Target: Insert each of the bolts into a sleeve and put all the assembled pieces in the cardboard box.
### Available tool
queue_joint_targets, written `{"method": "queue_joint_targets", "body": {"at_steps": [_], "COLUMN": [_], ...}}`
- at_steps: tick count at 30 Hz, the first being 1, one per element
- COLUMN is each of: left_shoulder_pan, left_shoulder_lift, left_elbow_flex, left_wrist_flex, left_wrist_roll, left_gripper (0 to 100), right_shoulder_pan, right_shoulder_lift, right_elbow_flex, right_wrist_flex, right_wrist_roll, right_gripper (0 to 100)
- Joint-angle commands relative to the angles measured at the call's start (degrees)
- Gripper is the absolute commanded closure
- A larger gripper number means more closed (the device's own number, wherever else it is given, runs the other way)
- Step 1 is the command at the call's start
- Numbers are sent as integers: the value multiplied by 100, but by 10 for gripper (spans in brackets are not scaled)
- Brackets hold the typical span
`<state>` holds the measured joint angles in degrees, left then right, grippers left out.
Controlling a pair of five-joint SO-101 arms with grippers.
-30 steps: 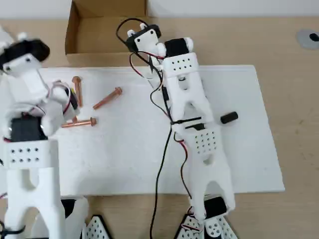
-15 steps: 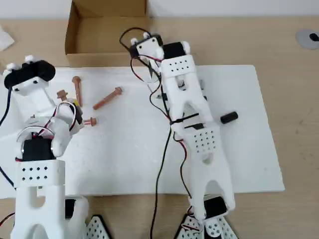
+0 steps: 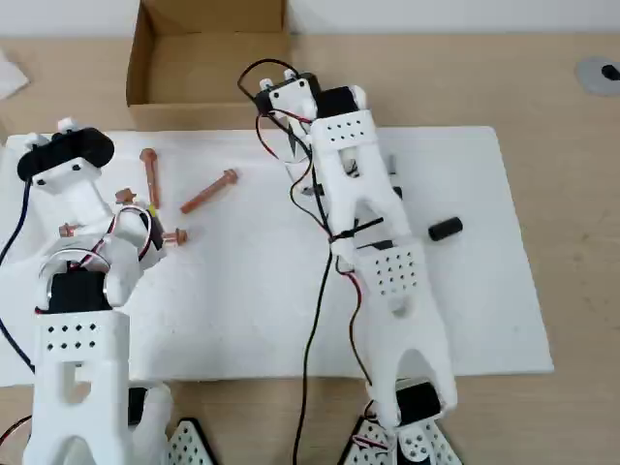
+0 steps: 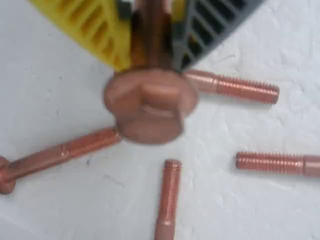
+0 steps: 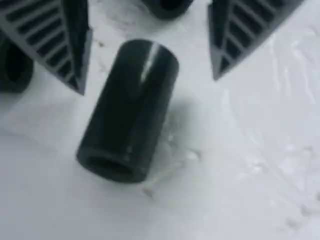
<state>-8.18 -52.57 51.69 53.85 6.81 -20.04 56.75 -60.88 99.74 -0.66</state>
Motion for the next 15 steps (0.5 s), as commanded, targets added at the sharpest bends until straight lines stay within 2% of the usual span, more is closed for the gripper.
{"method": "queue_joint_targets", "body": {"at_steps": [1,15], "left_shoulder_pan": [62,62], "left_shoulder_lift": [-154,-154], "left_elbow_flex": [-26,-26], "left_wrist_flex": [9,18], "left_wrist_roll": [-18,-18], "left_gripper": [991,991], "right_shoulder_pan": [-66,-66], "right_shoulder_lift": [-22,75], "right_elbow_flex": [-110,-136], "right_wrist_flex": [-53,-211], "right_wrist_roll": [-53,-123], "right_gripper": [813,814]}}
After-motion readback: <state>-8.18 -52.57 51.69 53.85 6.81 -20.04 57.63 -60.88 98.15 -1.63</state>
